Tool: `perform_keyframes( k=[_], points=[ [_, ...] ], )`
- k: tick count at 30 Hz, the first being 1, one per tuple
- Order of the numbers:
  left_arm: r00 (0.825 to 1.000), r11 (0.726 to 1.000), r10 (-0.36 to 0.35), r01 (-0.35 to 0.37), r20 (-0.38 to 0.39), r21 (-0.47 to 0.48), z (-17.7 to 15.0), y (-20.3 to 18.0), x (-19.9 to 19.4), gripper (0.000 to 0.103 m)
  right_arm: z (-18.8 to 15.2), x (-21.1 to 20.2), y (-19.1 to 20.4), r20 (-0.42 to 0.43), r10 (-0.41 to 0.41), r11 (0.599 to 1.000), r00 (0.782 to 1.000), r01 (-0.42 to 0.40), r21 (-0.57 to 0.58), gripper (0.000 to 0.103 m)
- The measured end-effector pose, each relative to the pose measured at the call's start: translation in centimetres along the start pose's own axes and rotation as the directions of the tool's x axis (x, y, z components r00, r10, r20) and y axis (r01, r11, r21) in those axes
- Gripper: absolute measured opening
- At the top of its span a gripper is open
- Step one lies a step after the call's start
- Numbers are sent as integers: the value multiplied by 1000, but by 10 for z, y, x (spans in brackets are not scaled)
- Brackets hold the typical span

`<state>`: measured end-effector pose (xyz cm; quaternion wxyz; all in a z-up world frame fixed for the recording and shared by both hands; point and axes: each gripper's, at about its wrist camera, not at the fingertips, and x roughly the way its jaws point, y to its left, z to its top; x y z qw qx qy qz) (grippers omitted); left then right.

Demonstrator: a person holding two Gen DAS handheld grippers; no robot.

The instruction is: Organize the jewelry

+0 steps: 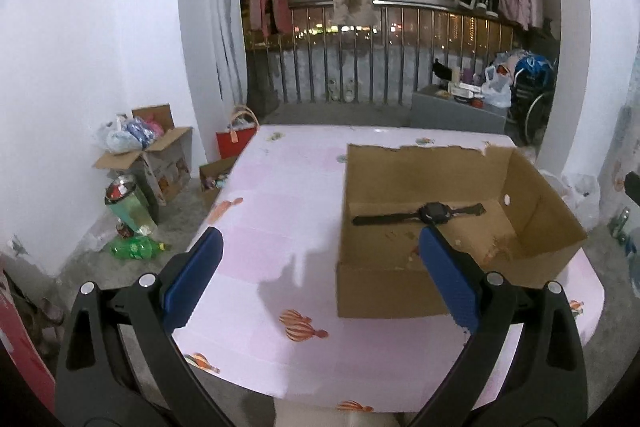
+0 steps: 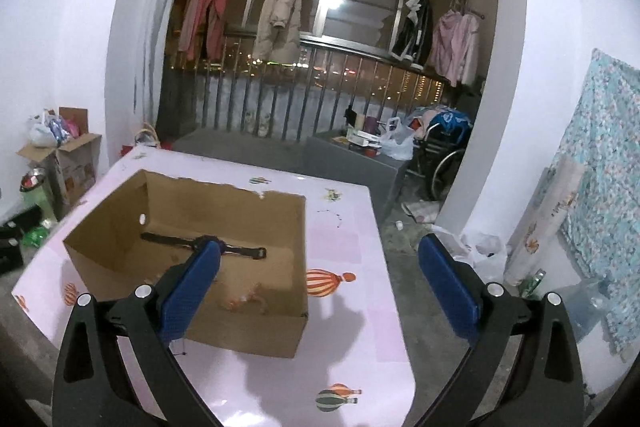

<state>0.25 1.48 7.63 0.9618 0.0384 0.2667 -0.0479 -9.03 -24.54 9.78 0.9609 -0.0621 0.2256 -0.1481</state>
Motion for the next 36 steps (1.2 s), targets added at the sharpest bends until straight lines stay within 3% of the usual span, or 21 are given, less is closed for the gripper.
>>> perform_keyframes(
  k=[6,14,23,36],
  points=[
    [990,1000,5,-7,-138,-10,-8,-11,20,95,-8,18,2,-113,46,996,993,-36,87,97],
    [978,1000,-17,13,-206,-21,-14,-15,34,95,-26,39,10,-222,100,987,970,-69,142,97],
    [975,999,-26,21,-221,-25,-14,-18,40,95,-41,56,18,-284,124,984,951,-80,159,97],
    [969,999,-35,27,-243,-33,-18,-17,48,95,-43,63,8,-301,92,986,949,-44,163,97]
  ],
)
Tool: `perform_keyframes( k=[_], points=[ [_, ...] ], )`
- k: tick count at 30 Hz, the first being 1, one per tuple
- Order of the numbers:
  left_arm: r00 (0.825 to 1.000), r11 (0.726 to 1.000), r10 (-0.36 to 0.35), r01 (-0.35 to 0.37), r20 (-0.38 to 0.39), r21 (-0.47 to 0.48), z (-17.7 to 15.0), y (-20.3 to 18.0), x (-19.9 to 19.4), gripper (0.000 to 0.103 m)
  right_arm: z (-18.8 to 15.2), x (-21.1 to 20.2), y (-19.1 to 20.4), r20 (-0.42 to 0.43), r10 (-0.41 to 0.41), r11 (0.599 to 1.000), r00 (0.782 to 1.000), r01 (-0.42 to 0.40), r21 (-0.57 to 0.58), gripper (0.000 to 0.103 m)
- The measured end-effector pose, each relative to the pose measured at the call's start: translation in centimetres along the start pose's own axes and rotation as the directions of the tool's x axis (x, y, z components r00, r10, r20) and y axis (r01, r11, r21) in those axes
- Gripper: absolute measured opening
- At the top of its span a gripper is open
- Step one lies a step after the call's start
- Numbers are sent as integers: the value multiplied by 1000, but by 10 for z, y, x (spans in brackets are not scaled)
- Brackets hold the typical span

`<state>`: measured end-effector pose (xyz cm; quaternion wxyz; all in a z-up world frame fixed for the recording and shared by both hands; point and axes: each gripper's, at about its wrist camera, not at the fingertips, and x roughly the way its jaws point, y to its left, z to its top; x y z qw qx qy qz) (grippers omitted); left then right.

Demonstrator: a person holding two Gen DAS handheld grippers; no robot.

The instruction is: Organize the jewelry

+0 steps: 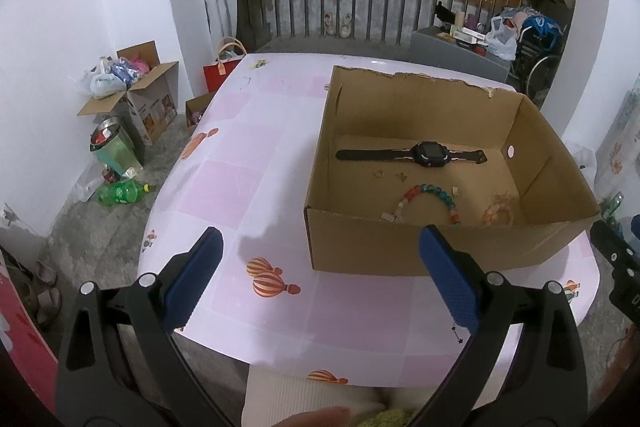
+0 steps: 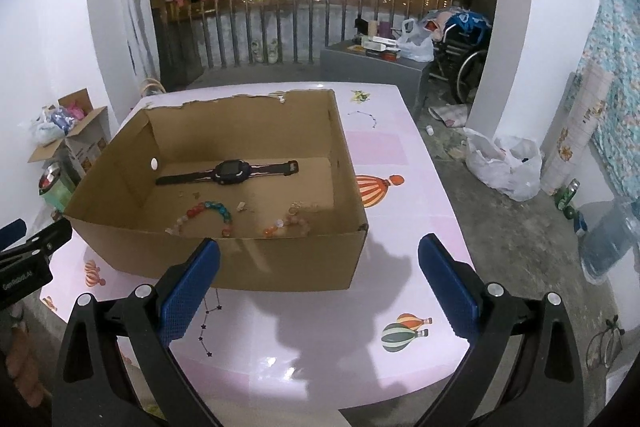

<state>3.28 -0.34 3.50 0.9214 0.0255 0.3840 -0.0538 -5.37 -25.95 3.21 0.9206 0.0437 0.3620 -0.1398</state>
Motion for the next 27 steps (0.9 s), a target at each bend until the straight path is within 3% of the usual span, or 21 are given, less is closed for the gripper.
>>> perform_keyframes(
  k=[27],
  points=[
    [1000,1000,1,-1,-27,13,-3,1,7,95,-3,6,0,-20,-4,1000,1000,4,12,97]
  ],
)
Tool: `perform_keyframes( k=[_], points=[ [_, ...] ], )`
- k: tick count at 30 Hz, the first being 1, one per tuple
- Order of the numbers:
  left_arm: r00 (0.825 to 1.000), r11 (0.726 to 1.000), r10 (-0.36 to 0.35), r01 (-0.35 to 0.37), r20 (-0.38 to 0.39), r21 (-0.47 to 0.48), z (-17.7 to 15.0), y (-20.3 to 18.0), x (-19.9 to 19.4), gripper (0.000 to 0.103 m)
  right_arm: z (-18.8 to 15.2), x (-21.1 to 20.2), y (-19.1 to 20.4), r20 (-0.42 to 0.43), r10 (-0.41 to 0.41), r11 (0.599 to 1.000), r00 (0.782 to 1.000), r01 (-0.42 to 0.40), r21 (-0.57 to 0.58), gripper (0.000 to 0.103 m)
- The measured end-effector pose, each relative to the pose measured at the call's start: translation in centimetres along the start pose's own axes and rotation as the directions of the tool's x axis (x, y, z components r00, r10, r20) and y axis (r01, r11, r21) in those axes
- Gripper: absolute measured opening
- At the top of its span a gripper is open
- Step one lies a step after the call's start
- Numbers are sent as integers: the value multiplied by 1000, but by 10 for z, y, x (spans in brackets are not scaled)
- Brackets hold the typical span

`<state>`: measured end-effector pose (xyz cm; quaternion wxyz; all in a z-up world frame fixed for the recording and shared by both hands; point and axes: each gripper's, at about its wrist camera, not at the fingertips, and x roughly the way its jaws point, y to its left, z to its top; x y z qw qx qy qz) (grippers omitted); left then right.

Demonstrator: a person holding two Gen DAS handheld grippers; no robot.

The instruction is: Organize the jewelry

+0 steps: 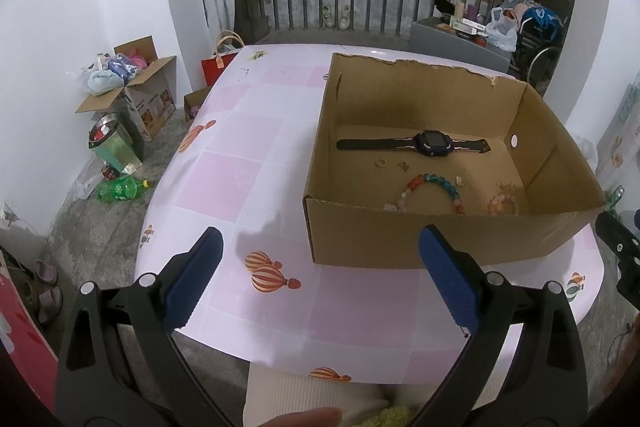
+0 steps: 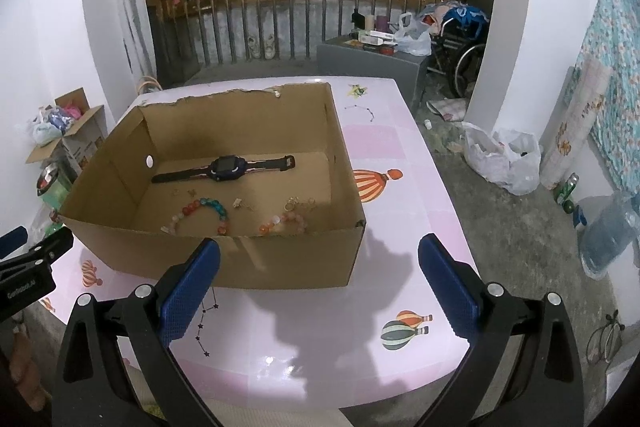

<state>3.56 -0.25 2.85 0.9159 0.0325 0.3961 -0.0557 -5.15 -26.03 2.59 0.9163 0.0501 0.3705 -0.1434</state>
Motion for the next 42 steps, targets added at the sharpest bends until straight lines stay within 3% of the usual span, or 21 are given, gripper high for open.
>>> perform_keyframes(
  k=[42],
  points=[
    [1000,1000,24,-24,-19,-17,0,10,8,95,-6,8,-5,-49,-14,1000,999,14,-4,97]
  ],
)
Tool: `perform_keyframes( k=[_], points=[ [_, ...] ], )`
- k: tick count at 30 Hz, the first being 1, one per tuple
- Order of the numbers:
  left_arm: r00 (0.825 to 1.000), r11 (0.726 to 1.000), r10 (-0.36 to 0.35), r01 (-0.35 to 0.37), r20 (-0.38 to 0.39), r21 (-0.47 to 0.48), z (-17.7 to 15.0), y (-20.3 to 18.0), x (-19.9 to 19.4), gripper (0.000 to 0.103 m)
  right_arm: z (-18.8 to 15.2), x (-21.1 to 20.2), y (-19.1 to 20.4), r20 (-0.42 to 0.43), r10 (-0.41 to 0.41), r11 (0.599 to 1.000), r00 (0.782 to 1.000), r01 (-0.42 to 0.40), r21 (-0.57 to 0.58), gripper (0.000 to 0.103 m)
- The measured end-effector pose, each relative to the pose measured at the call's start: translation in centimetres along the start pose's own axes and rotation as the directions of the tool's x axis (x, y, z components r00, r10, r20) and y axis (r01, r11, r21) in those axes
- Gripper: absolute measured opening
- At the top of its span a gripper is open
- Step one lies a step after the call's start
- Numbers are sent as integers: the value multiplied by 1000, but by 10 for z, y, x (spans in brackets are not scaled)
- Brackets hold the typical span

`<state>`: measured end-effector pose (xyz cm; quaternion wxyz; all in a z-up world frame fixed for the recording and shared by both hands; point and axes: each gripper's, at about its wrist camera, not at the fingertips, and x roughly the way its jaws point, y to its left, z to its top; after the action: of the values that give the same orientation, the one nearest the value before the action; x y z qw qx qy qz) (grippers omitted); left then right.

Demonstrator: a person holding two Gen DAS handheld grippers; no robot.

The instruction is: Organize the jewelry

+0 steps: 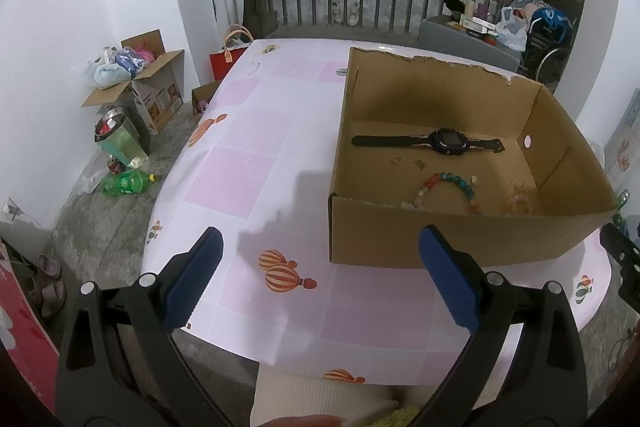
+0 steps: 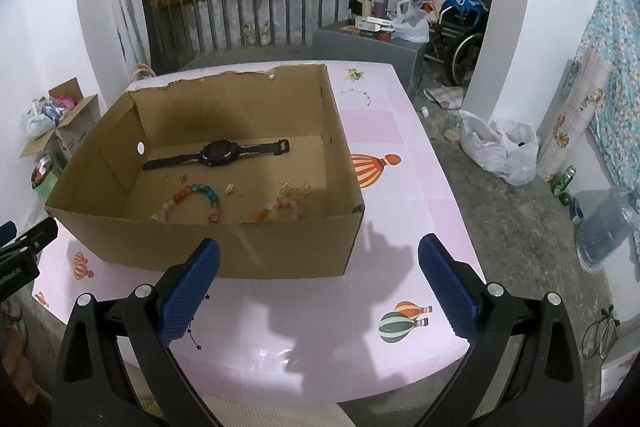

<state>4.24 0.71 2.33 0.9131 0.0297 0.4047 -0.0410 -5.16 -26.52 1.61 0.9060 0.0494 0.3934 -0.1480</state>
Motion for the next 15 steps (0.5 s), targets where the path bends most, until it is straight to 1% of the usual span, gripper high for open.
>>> perform_keyframes(
  k=[15],
  points=[
    [1000,1000,-1,1,-10,-1,1,2,1,95,2,2,6,-18,-7,1000,1000,7,-8,97]
  ],
)
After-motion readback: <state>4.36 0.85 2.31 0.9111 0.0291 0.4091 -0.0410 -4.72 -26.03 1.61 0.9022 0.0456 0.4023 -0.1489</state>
